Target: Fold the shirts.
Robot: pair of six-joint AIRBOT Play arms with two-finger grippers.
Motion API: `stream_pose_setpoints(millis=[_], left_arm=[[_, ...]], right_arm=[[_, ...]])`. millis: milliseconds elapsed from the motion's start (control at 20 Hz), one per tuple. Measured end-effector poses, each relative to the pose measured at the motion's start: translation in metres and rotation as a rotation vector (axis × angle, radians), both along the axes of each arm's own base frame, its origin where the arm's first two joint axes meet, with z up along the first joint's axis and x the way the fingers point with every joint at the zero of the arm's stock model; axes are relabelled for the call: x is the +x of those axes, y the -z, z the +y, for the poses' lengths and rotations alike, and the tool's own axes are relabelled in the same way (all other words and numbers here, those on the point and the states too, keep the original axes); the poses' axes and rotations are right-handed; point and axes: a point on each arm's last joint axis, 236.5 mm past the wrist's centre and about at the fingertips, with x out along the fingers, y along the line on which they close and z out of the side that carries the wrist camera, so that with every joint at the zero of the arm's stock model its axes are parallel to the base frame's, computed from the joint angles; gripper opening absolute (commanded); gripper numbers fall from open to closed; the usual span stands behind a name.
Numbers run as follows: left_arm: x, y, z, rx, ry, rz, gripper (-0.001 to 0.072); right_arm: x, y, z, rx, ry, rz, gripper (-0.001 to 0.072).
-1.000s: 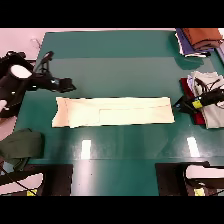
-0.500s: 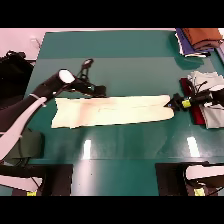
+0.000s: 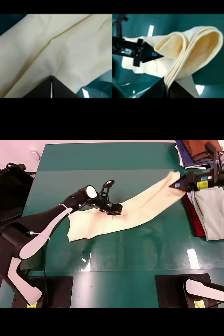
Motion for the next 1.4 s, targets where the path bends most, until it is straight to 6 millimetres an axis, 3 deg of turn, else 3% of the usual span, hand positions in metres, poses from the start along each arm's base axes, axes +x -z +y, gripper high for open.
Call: stream_pose_setpoints(millis=[150,300,400,500,650,750,800,850,900,1050,1200,1300,1400], left_arm=[[0.001,0.005,-0.007,-0.005,-0.013,0.014,0.0021],[0.006,0.001,-0.011,-0.015,-0.022,0.005,0.0021],[0.012,-0.009,-0.008,-0.021,-0.022,-0.001,0.0021],[0.030,-0.028,0.010,-0.014,-0.046,-0.027,0.0021],[0.064,-0.083,0.065,0.019,-0.113,-0.120,0.0022],[0.085,-0.130,0.117,0.050,-0.188,-0.214,0.0022],[0.092,-0.157,0.146,0.064,-0.233,-0.269,0.0022],[0.097,-0.181,0.171,0.079,-0.273,-0.318,0.0022],[0.098,-0.204,0.197,0.094,-0.316,-0.365,0.0022],[0.093,-0.257,0.255,0.128,-0.418,-0.470,0.0022],[0.083,-0.281,0.280,0.148,-0.457,-0.512,0.0022],[0.079,-0.284,0.285,0.163,-0.457,-0.518,0.0022],[0.076,-0.285,0.284,0.170,-0.445,-0.519,0.0022]], right_arm=[[-0.006,-0.038,0.041,0.001,-0.082,-0.082,0.0019],[-0.013,-0.062,0.082,0.013,-0.152,-0.148,0.0019],[-0.017,-0.072,0.107,0.029,-0.182,-0.181,0.0019],[-0.020,-0.080,0.133,0.049,-0.211,-0.212,0.0019],[-0.027,-0.078,0.182,0.092,-0.271,-0.224,0.0019],[-0.035,-0.071,0.227,0.150,-0.323,-0.205,0.0023],[-0.040,-0.066,0.255,0.186,-0.352,-0.197,0.0086],[-0.046,-0.060,0.283,0.226,-0.381,-0.194,0.0264],[-0.051,-0.054,0.309,0.255,-0.406,-0.195,0.0338],[-0.067,-0.032,0.374,0.309,-0.471,-0.182,0.0340],[-0.059,-0.013,0.388,0.301,-0.477,-0.180,0.0339],[-0.042,0.006,0.369,0.251,-0.456,-0.170,0.0338],[-0.018,0.034,0.328,0.173,-0.403,-0.136,0.0338]])
